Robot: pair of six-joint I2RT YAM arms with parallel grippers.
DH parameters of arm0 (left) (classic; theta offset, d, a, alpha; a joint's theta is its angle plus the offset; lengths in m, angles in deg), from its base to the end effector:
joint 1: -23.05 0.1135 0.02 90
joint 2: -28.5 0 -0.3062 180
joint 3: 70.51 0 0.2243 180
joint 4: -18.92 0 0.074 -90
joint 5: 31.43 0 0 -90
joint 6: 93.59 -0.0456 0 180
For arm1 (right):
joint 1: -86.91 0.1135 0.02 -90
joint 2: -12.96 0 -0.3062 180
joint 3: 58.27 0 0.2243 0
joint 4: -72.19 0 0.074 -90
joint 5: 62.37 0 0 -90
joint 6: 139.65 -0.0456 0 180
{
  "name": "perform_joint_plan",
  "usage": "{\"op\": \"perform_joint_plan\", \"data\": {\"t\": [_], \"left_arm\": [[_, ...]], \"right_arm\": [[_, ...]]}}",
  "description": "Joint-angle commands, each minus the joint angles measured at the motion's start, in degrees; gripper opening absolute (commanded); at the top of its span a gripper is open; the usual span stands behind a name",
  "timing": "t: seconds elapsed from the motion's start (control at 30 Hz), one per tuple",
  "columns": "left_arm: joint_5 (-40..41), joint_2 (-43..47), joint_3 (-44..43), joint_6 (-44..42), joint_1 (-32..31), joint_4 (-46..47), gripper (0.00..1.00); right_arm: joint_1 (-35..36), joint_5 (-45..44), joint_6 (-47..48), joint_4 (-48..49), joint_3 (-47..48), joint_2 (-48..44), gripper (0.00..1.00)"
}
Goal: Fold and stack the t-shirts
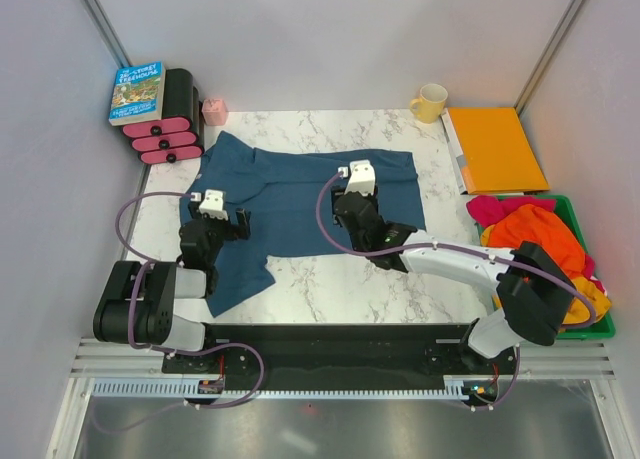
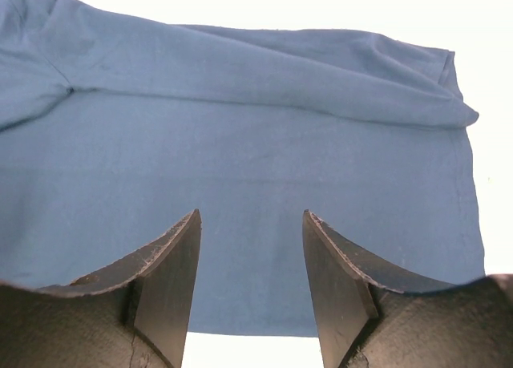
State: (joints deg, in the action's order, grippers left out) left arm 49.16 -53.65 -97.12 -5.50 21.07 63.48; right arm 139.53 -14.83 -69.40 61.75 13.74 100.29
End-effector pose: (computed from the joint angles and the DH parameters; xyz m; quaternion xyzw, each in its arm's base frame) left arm 0.2215 -0.0151 0.2092 0.0783 0.7667 -0.0637 0.6340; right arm 0.2181 0.2348 0.3133 -0.0387 0.8117 0.0451 0.5811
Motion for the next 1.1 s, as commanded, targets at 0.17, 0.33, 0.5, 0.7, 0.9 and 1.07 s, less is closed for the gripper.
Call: {"op": "perform_joint_plan", "data": {"t": [0.17,0.33,0.5,0.7,0.9,1.07], "left_arm": [[5.4,0.0,-2.1,1.0,0.1,3.8,1.00],[5.4,-0.1,-2.1,0.9,0.1,4.2,1.00],[5.4,-0.1,-2.1,0.9,0.1,4.2,1.00],[5.5,-0.1,-2.1,0.9,0.1,4.2,1.00],[5.4,0.0,-2.1,1.0,0.1,4.1,1.00],[5.4,-0.1,-2.1,0.9,0.2,4.1,1.00]], "right_arm": [[0.4,-4.3,-1.1,5.0,-11.3,-8.7,0.61],[0.5,-4.7,-2.6,9.3,-19.2,-16.0,0.62],[0.5,-4.0,-3.5,-0.3,-18.0,-19.6,0.62],[0.5,-3.7,-2.6,-7.6,-18.8,-26.2,0.62],[0.5,-1.8,-2.8,-5.5,-20.7,-26.5,0.62],[0.4,0.0,-4.9,-3.4,-22.9,-24.8,0.61]]}}
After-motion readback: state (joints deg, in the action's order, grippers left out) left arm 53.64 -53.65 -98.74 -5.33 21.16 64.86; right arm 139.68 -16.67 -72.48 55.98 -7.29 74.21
